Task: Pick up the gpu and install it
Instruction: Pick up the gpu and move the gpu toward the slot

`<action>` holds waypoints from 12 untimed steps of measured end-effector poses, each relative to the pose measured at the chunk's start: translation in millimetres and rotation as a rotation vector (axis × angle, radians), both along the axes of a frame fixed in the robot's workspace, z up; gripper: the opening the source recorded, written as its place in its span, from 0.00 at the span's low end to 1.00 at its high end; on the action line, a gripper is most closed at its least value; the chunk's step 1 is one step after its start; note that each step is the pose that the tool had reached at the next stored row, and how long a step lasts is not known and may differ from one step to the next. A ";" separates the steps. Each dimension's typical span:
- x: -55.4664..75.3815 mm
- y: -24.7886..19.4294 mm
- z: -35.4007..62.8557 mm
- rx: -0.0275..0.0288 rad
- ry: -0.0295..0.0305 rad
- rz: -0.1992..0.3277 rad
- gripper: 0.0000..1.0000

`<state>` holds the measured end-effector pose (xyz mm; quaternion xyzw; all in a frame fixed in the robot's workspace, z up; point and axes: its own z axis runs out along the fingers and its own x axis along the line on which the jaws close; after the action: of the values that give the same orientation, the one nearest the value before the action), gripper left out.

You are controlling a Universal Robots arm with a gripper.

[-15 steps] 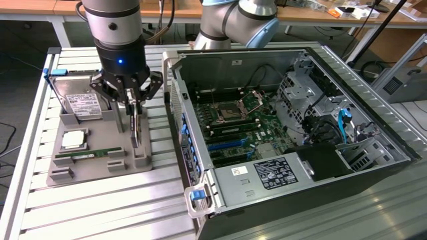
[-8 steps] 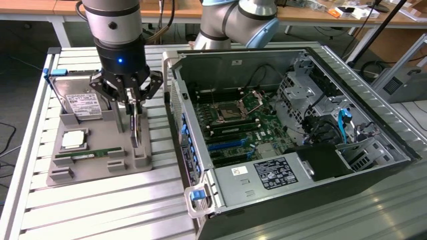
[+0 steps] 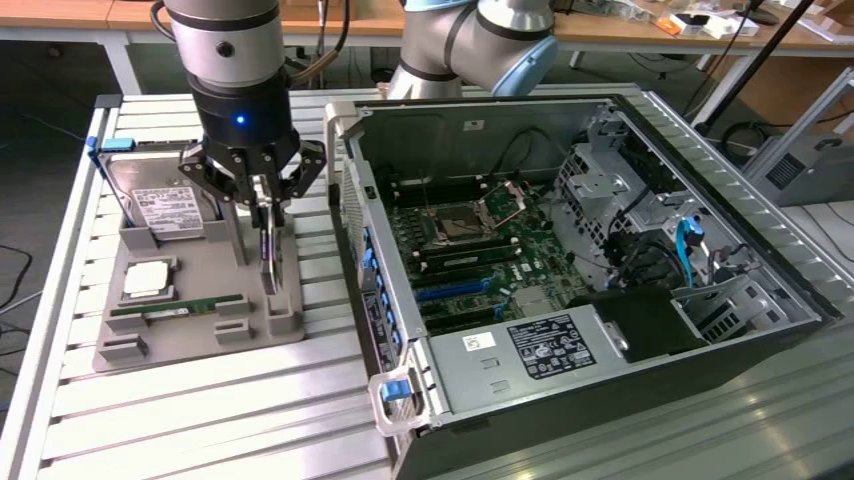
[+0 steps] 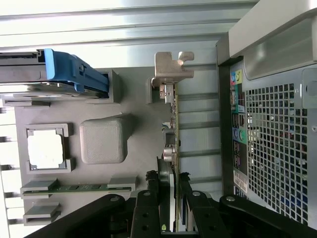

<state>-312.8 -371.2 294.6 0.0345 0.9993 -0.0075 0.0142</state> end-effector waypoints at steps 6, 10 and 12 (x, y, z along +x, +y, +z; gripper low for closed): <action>0.0 0.0 1.6 0.0000 0.0000 0.000 0.27; 0.0 0.0 2.4 0.0000 0.0000 0.000 0.27; 0.0 0.0 2.7 0.0000 -0.0001 0.000 0.27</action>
<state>-312.8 -371.2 297.3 0.0345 0.9993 -0.0075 0.0142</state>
